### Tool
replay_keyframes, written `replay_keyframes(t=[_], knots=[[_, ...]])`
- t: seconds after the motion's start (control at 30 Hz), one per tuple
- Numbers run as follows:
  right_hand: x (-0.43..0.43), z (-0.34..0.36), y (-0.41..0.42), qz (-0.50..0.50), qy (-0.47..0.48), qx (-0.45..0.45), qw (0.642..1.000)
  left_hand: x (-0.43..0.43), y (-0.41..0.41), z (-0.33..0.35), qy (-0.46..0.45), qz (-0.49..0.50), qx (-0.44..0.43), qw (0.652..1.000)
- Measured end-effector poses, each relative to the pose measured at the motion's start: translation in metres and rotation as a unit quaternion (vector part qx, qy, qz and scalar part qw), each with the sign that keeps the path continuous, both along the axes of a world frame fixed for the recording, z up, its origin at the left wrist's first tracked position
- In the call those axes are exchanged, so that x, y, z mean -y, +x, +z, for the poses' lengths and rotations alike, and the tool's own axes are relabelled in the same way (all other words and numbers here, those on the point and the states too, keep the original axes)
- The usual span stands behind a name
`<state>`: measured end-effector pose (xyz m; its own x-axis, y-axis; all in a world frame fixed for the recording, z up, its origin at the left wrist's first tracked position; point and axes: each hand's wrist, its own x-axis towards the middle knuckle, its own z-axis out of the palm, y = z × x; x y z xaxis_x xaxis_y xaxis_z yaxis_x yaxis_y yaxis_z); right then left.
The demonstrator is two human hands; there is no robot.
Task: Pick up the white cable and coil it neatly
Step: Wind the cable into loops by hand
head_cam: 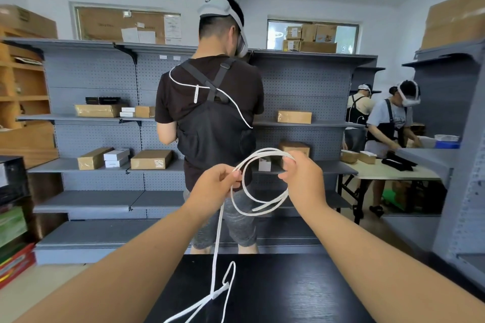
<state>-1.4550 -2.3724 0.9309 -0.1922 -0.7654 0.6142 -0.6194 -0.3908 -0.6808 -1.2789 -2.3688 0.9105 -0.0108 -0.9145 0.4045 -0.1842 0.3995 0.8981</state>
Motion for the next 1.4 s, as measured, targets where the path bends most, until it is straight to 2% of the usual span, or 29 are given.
replay_keyframes(t=[0.2,0.43,0.7,0.77,0.9,0.97,1.03,1.17,1.23,1.4], knots=[[-0.002,-0.005,0.005,0.043,0.022,0.088,0.995,-0.001,-0.01,-0.007,0.006,0.031,-0.073,0.997],[-0.004,-0.009,0.01,0.063,0.031,0.143,0.987,-0.005,-0.02,-0.006,-0.002,0.053,-0.062,0.997],[-0.003,-0.022,0.012,0.088,0.08,0.105,0.987,-0.002,-0.01,0.006,-0.095,0.132,0.097,0.982],[-0.003,-0.024,0.015,0.089,0.09,0.112,0.986,-0.002,-0.01,0.01,-0.103,0.128,0.102,0.981],[0.0,-0.023,0.023,0.102,0.143,0.208,0.962,-0.001,-0.009,0.013,-0.096,0.121,0.094,0.983],[0.0,-0.021,0.024,0.106,0.151,0.214,0.959,-0.001,-0.008,0.013,-0.092,0.126,0.096,0.983],[-0.002,-0.017,0.022,0.103,0.148,0.175,0.968,0.0,-0.006,0.013,-0.081,0.121,0.094,0.985],[-0.007,-0.006,0.016,0.089,0.109,-0.032,0.99,0.0,-0.003,0.016,-0.063,0.089,0.111,0.988],[-0.009,-0.001,0.016,0.091,0.079,-0.115,0.986,0.001,-0.002,0.018,-0.057,0.069,0.134,0.987],[-0.008,0.004,0.02,0.088,0.098,-0.221,0.966,0.002,-0.002,0.019,-0.051,0.025,0.162,0.985]])
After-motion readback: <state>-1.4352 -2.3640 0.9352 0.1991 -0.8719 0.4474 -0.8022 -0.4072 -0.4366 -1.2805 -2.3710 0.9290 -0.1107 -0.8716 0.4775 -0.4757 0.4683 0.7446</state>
